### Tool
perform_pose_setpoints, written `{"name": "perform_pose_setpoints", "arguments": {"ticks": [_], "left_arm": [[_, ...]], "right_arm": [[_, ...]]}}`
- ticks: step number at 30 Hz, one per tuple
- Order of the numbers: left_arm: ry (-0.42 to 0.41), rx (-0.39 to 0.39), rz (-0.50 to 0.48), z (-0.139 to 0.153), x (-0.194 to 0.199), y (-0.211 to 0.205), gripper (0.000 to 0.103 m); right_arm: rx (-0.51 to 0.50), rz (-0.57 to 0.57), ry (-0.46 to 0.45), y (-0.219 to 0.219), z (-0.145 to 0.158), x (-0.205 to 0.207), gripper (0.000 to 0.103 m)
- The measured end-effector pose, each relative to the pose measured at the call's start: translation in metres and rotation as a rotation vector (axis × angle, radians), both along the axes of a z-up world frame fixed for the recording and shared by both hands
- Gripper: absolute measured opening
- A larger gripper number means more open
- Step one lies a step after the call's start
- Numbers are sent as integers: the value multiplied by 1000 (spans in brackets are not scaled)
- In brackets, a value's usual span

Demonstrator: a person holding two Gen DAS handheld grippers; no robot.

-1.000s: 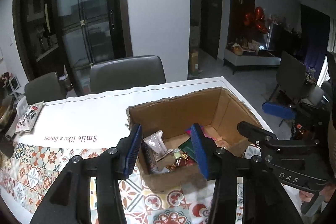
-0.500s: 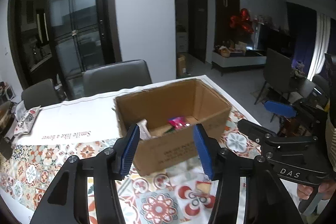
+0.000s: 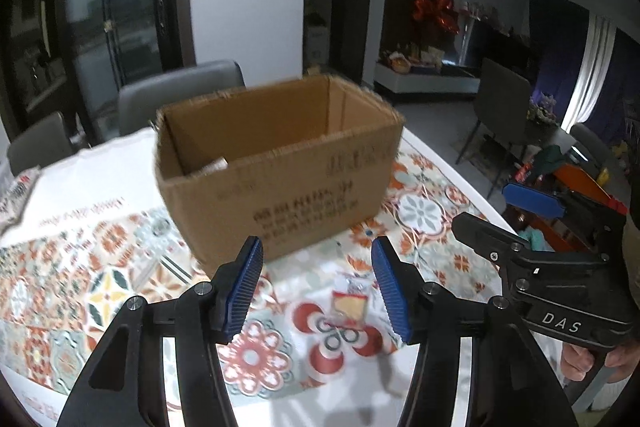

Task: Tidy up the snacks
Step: 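Move both tools back from the box toward the cake packet, then grasp the white-and-red cake packet with the left tool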

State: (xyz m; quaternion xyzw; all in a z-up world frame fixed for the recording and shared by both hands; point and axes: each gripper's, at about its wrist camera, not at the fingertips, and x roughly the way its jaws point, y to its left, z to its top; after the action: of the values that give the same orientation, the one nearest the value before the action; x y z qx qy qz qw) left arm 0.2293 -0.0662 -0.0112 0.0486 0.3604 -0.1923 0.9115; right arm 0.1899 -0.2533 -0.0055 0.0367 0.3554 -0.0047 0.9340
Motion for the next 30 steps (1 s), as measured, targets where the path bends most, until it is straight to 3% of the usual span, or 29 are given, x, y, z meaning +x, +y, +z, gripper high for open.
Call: {"name": "perform_pose_setpoints", "arguments": {"ticks": [21, 30], "left_arm": [[224, 24, -87, -97, 19, -26, 55], [242, 54, -86, -113, 26, -35, 55]], "right_arm": [[40, -82, 193, -17, -80, -5, 74], [80, -95, 258, -24, -102, -1, 74]]}}
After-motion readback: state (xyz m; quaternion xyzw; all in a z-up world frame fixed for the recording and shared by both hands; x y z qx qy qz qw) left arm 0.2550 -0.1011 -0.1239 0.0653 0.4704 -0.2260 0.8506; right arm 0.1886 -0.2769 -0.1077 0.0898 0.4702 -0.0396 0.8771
